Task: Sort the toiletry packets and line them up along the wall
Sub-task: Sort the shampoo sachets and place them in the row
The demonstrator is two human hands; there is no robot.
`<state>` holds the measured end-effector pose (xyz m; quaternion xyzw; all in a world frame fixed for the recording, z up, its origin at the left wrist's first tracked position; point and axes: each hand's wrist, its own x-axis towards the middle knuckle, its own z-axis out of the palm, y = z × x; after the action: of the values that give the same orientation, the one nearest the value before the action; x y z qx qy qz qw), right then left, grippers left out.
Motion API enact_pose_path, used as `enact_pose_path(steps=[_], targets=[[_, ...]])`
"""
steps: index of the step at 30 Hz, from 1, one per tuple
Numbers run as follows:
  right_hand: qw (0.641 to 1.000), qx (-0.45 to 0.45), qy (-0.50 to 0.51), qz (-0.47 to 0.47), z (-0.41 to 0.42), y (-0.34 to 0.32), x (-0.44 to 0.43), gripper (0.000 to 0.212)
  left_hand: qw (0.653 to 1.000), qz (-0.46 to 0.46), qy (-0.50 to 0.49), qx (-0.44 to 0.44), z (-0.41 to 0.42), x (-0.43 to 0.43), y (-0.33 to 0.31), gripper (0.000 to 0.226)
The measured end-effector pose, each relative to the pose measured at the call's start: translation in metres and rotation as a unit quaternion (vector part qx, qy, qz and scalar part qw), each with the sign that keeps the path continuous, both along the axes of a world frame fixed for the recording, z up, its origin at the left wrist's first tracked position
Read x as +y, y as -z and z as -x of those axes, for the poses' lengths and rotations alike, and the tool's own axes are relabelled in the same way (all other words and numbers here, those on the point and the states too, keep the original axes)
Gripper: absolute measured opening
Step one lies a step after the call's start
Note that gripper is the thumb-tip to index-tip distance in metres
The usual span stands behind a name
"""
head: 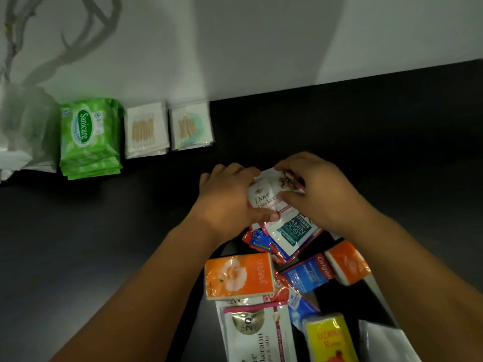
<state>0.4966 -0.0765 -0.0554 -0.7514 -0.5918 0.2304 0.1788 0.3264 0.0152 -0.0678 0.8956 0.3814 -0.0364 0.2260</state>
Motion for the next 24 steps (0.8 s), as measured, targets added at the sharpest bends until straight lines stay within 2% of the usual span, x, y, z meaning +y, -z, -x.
enact_pose_path(steps=[3, 6, 11, 14, 16, 18, 24], targets=[[0.999, 0.020, 0.018, -0.029, 0.000, 0.003, -0.009, 0.059, 0.999, -0.003, 0.019, 0.041, -0.008, -0.002, -0.004, 0.082], [0.997, 0.023, 0.041, -0.054, 0.000, 0.004, -0.012, 0.063, 0.999, -0.003, 0.010, 0.034, -0.013, -0.001, -0.011, 0.070], [0.994, 0.029, 0.083, -0.058, -0.004, 0.002, -0.006, 0.069, 0.998, 0.029, -0.024, -0.055, -0.011, 0.006, -0.021, 0.025], [0.987, 0.089, 0.118, -0.056, -0.006, -0.002, 0.002, 0.056, 0.988, 0.064, -0.053, -0.127, -0.009, 0.020, -0.028, 0.009], [0.975, 0.166, 0.138, -0.046, -0.008, -0.005, 0.013, 0.032, 0.981, 0.061, -0.077, -0.170, -0.012, 0.036, -0.033, 0.009], [0.965, 0.208, 0.152, -0.045, -0.012, -0.005, 0.029, 0.016, 0.974, 0.049, -0.102, -0.197, -0.017, 0.055, -0.039, 0.013], [0.969, 0.188, 0.137, -0.081, -0.018, 0.007, 0.089, 0.012, 0.965, -0.079, -0.160, -0.194, -0.032, 0.099, -0.027, 0.038]])
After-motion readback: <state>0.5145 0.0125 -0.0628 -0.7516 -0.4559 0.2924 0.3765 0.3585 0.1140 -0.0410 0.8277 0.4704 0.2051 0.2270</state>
